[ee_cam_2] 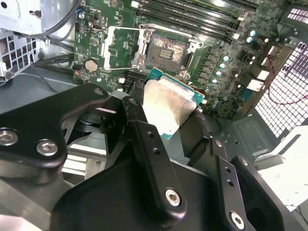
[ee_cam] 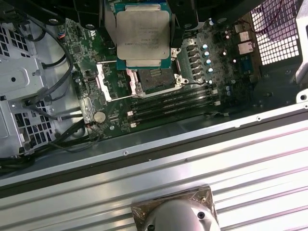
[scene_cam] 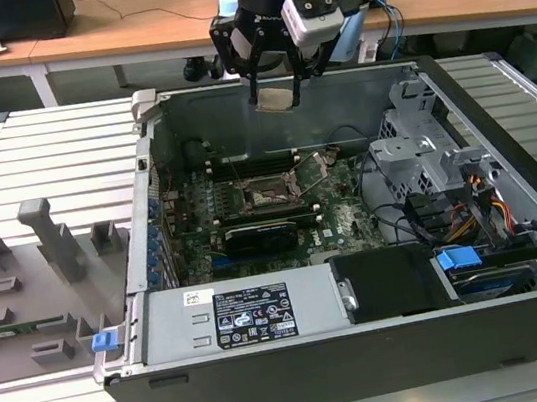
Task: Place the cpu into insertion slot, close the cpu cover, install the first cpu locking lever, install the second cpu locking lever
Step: 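Place the cpu into insertion slot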
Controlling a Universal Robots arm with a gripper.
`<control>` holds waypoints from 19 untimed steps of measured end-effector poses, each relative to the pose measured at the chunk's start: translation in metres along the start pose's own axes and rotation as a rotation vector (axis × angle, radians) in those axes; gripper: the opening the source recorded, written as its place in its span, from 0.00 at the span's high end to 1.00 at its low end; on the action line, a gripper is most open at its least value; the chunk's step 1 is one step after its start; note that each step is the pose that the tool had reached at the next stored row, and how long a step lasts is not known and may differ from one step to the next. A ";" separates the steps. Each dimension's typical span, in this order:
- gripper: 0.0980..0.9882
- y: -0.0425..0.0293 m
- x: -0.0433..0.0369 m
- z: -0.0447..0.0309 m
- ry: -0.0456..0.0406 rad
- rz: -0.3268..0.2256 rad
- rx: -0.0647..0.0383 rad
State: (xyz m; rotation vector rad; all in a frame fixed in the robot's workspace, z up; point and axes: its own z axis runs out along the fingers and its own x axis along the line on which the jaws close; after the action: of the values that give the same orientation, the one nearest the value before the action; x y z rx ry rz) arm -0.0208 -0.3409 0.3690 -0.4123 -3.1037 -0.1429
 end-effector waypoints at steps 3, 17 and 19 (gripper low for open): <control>0.51 0.0000 0.0000 0.0000 -0.0002 0.003 0.000; 0.51 0.0000 0.0000 0.0000 -0.0022 0.025 0.000; 0.51 0.0000 0.0000 0.0000 -0.0024 0.027 0.000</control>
State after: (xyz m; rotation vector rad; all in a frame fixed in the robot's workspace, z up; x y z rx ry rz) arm -0.0208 -0.3409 0.3690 -0.4548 -3.0990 -0.1431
